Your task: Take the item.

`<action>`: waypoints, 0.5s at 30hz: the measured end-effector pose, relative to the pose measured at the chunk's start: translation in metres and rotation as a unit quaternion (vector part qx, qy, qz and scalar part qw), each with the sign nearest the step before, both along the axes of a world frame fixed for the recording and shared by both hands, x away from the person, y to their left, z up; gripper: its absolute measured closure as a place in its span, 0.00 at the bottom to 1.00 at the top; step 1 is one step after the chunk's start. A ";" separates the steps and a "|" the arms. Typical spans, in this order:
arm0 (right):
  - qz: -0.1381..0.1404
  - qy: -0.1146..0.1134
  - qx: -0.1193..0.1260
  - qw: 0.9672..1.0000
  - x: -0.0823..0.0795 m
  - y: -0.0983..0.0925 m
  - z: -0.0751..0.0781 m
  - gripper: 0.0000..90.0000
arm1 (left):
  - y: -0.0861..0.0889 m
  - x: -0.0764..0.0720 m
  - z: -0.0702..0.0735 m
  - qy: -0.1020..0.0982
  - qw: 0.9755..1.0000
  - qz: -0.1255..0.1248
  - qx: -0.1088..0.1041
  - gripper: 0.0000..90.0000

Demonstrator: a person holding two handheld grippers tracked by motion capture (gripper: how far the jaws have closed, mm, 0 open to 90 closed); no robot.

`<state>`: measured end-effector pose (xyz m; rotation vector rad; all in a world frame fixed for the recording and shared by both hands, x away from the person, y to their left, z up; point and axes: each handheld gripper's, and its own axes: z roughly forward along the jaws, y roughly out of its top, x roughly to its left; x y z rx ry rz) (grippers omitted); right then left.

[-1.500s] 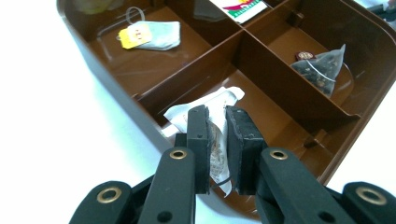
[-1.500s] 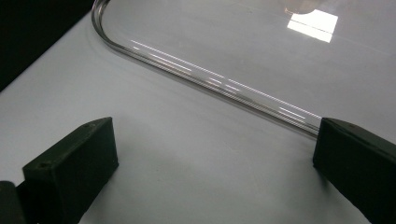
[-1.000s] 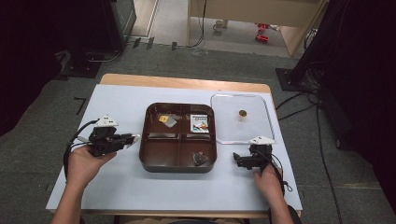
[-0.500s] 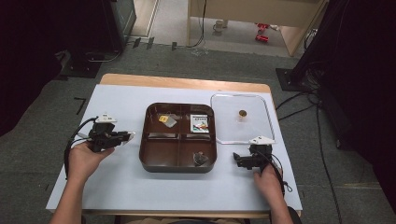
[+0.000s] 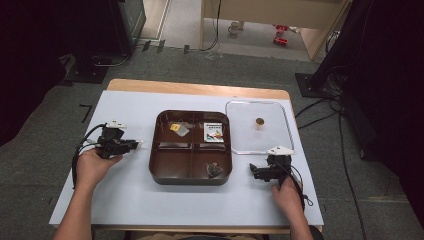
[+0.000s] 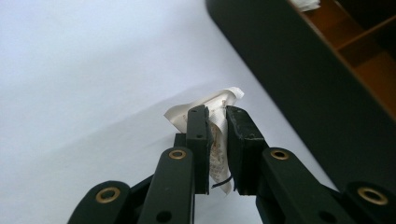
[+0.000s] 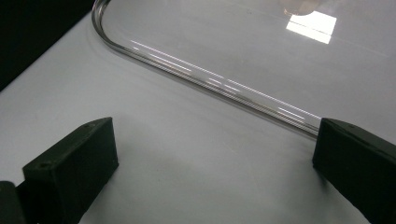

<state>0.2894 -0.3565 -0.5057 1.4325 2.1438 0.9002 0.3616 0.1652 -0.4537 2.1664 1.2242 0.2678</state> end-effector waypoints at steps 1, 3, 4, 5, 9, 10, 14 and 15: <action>0.000 -0.001 -0.001 1.000 0.000 0.000 0.000 0.00 | 0.001 0.001 -0.001 0.000 1.000 0.002 0.001 0.89; 0.000 -0.002 -0.002 1.000 0.000 0.000 0.000 0.00 | 0.003 0.003 -0.004 0.000 1.000 0.008 0.013 0.89; 0.000 -0.002 -0.002 1.000 0.000 0.000 0.000 0.00 | 0.003 0.003 -0.004 0.000 1.000 0.008 0.013 0.89; 0.000 -0.002 -0.002 1.000 0.000 0.000 0.000 0.00 | 0.004 0.003 -0.005 0.000 1.000 0.009 0.019 0.89; 0.000 -0.002 -0.001 1.000 0.000 0.000 0.000 0.00 | 0.006 0.003 -0.008 0.000 1.000 0.009 0.027 0.89; 0.000 -0.002 -0.001 1.000 0.000 0.000 0.000 0.00 | 0.006 0.003 -0.008 0.000 1.000 0.009 0.027 0.89; -0.001 -0.003 -0.002 1.000 -0.001 0.001 0.000 0.00 | 0.006 0.003 -0.009 -0.001 1.000 0.004 0.026 0.86; -0.001 -0.004 -0.002 1.000 -0.001 0.001 0.000 0.00 | 0.006 0.004 -0.010 0.001 1.000 0.004 0.027 0.82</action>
